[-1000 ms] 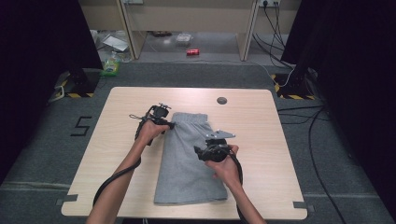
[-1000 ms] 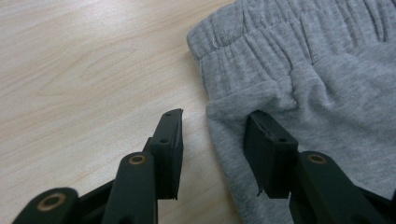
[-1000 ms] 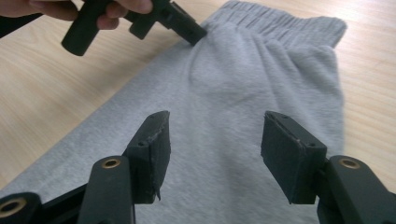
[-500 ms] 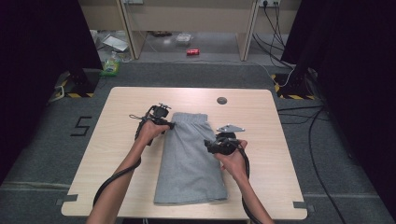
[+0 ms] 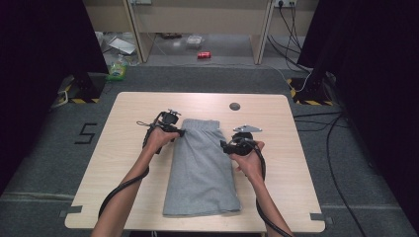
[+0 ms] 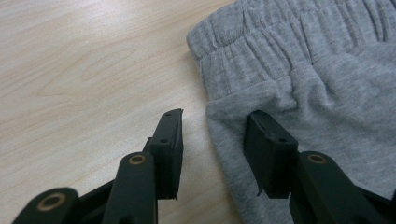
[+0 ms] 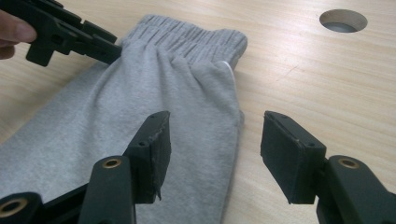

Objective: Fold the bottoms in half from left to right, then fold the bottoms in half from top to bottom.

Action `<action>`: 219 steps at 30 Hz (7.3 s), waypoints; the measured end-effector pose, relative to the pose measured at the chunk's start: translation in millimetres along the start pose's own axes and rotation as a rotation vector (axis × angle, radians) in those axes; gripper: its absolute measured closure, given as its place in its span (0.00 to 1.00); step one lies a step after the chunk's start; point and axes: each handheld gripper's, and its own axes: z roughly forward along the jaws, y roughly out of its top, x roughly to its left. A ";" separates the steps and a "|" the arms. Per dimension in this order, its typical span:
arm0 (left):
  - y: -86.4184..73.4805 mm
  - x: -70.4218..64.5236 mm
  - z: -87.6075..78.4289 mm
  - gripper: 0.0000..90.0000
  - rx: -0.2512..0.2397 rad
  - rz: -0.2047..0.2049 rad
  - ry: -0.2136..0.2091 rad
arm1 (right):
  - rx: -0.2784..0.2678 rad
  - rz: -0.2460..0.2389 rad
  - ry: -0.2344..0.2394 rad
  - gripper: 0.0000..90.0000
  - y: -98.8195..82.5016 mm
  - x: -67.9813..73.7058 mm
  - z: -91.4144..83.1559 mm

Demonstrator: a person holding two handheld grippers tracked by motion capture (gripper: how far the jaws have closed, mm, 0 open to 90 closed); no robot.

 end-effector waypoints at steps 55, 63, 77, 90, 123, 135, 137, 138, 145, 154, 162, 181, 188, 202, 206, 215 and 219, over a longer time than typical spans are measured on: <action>-4.4 -1.3 -0.3 0.69 -0.036 0.014 -0.012 | 0.072 0.052 -0.037 0.48 31.9 -15.6 66.5; -5.2 -4.6 -0.8 0.79 -0.042 0.032 -0.023 | 0.108 0.063 -0.031 0.50 25.5 -15.0 83.9; -6.5 -4.3 -0.5 0.83 -0.054 0.027 -0.037 | 0.110 0.041 -0.025 0.57 24.0 -14.4 90.7; -4.4 -7.1 0.7 0.74 -0.048 0.014 -0.033 | 0.105 0.050 0.016 0.76 24.6 -14.2 93.2; 31.2 -0.9 -32.6 0.95 -0.161 -0.021 -0.112 | -0.067 0.145 0.058 0.88 53.3 -29.0 70.3; 36.5 -0.2 -65.5 0.95 -0.243 0.014 -0.148 | -0.118 0.116 0.086 0.88 69.2 -25.1 50.0; 32.7 0.2 -69.4 0.95 -0.253 0.027 -0.158 | -0.128 0.113 0.105 0.88 68.2 -23.1 45.4; 30.5 0.4 -71.3 0.95 -0.259 0.028 -0.168 | -0.135 0.106 0.112 0.88 67.2 -22.6 42.5; 16.1 -4.8 -84.8 0.95 -0.292 0.057 -0.209 | -0.169 0.082 0.160 0.89 56.9 -16.3 21.9; -5.8 -26.2 -100.7 0.96 -0.331 0.100 -0.269 | -0.193 0.040 0.205 0.89 42.6 1.1 -1.5; -29.9 -33.1 -111.6 0.96 -0.352 0.142 -0.299 | -0.213 0.012 0.232 0.89 27.4 12.0 -18.8; -118.8 -54.9 -124.8 0.96 -0.379 0.234 -0.423 | -0.186 -0.052 0.295 0.89 -54.1 35.2 -73.1; -132.2 -59.9 -120.5 0.94 -0.346 0.215 -0.463 | -0.145 -0.053 0.286 0.86 -71.2 35.5 -78.1; -127.1 -43.4 -136.9 0.74 -0.389 0.099 -0.496 | -0.167 -0.022 0.272 0.72 -62.6 27.2 -94.0; -121.7 -36.0 -136.6 0.68 -0.394 0.064 -0.472 | -0.130 -0.031 0.256 0.71 -52.2 27.4 -82.5; -124.2 -18.3 -121.6 0.58 -0.323 0.004 -0.389 | -0.008 -0.042 0.343 0.69 -29.1 43.0 -40.4; -127.4 -10.5 -114.9 0.55 -0.295 -0.012 -0.359 | 0.037 -0.068 0.388 0.71 -31.8 53.7 -32.6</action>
